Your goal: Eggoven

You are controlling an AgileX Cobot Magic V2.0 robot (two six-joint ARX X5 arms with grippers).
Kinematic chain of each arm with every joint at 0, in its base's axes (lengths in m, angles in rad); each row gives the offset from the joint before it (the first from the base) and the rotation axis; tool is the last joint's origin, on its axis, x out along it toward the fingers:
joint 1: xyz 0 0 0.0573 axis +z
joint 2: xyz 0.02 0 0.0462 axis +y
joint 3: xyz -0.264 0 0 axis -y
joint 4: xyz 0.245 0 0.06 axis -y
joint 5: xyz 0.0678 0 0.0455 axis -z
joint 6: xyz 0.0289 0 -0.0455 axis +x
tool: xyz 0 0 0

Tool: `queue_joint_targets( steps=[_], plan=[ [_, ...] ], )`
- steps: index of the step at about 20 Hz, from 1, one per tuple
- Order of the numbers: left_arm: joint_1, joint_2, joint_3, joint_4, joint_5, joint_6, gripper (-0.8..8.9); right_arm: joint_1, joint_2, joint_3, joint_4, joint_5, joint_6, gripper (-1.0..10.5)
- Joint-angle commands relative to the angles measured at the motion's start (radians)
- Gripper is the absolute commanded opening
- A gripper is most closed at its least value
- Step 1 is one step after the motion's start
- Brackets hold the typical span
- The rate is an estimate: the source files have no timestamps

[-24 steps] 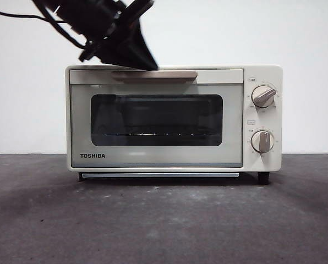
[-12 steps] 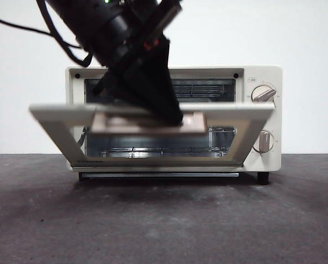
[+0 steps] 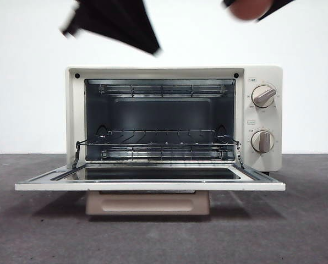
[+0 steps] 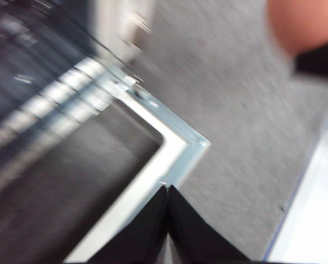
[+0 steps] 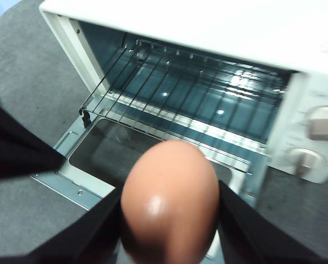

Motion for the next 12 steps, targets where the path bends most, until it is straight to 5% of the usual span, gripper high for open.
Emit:
queue_joint_targets(
  steps=[1, 7, 12],
  plan=[
    [0.037, -0.064, 0.008, -0.020, -0.004, -0.002, 0.07, -0.033, 0.069, 0.011, 0.066, -0.063, -0.005, 0.0],
    [0.303, -0.330, -0.110, -0.103, 0.011, 0.001, 0.06, -0.145, 0.330, 0.012, 0.315, -0.249, 0.003, 0.0],
    [0.506, -0.473, -0.227, -0.123, 0.177, 0.003, 0.06, -0.179, 0.525, 0.023, 0.464, -0.277, 0.012, 0.0]
  ],
)
